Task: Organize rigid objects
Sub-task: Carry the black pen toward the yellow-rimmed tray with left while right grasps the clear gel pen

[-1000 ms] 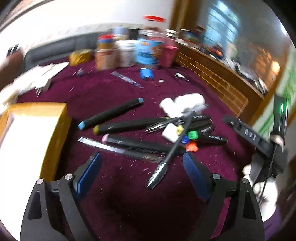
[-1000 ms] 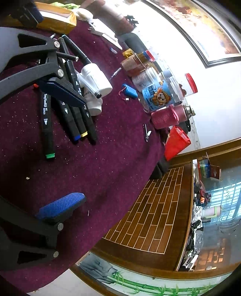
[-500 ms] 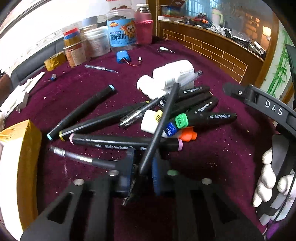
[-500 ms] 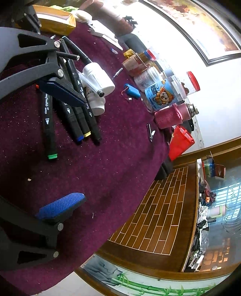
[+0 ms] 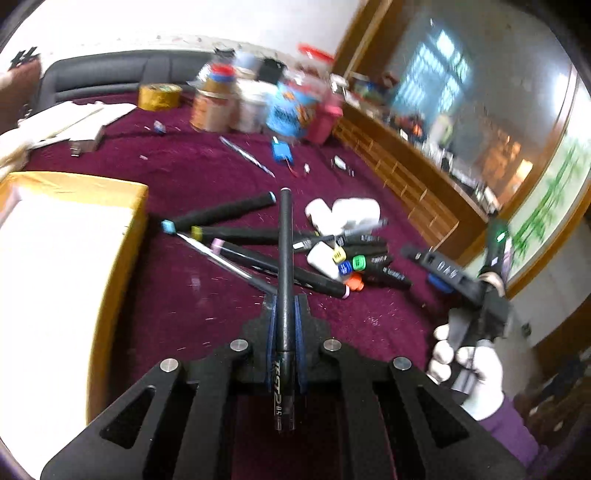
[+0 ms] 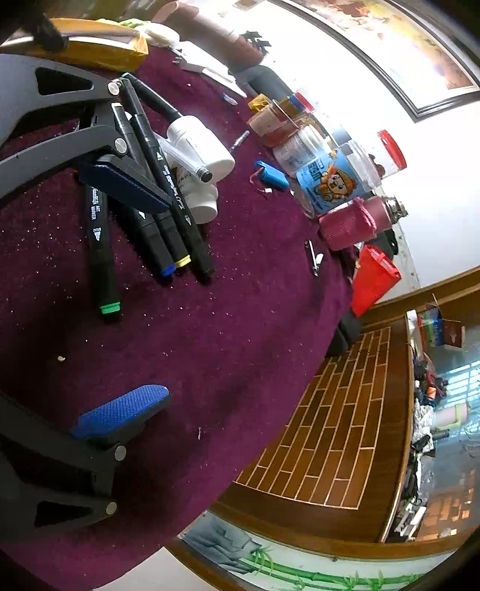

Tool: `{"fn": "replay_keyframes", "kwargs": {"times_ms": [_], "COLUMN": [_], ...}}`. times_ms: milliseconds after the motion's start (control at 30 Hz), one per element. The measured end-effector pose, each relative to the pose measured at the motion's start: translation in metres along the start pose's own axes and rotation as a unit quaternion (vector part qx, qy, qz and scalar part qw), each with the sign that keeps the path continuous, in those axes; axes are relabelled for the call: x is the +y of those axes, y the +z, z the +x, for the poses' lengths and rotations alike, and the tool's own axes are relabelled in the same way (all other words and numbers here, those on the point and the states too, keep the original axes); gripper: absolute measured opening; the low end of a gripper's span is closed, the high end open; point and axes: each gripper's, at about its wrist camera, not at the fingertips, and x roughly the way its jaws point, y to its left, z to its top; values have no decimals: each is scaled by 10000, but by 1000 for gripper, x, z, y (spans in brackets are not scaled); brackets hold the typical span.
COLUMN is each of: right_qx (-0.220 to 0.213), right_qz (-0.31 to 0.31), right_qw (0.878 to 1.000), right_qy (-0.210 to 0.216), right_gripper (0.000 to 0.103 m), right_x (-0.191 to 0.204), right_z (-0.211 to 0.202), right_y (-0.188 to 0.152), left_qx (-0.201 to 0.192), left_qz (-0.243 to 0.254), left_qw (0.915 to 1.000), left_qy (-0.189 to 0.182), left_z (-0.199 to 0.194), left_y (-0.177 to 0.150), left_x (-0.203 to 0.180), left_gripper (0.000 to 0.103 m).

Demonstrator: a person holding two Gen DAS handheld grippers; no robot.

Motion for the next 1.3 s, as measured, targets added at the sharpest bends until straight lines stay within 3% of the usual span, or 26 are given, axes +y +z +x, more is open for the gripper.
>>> {"fn": "replay_keyframes", "kwargs": {"times_ms": [100, 200, 300, 400, 500, 600, 833, 967, 1067, 1133, 1233, 1300], "right_qx": [-125, -220, 223, 908, 1176, 1471, 1657, 1762, 1705, 1719, 1903, 1788], "right_qz": [-486, -1135, -2048, -2799, -3520, -3806, -3860, -3850, -3608, -3631, -3783, -3894], "right_qw": [9984, 9930, 9743, 9454, 9195, 9064, 9041, 9000, 9068, 9032, 8949, 8953], "right_qy": [-243, 247, 911, 1400, 1299, 1095, 786, 1035, 1358, 1510, 1404, 1215], "right_gripper": [88, 88, 88, 88, 78, 73, 65, 65, 65, 65, 65, 66], "right_x": [16, 50, 101, 151, 195, 214, 227, 221, 213, 213, 216, 218], "right_z": [-20, -54, -59, -42, -19, 6, 25, 13, -1, -7, 6, 14], "right_y": [-4, -11, -22, -42, -64, -77, -77, -80, -72, -73, -78, -78], "left_qx": [-259, -471, -561, -613, -621, -668, -770, -769, -767, -757, -696, -650], "left_qz": [-184, -300, -415, -539, -681, -813, -1042, -1094, -1114, -1122, -1147, -1147], "left_qw": [9995, 9984, 9976, 9967, 9957, 9944, 9915, 9910, 9908, 9908, 9910, 9913], "left_qy": [-73, -81, -47, -35, -56, 26, 95, 21, -13, -14, -32, -39], "left_z": [-32, -57, -64, -66, -72, -81, -94, -94, -93, -92, -89, -87], "left_y": [0, 0, 0, -3, -10, -14, -23, -25, -25, -25, -26, -26], "left_x": [16, 32, 46, 58, 67, 78, 103, 107, 110, 110, 110, 108], "left_gripper": [6, 6, 6, 6, 6, 7, 6, 7, 6, 6, 6, 6]}}
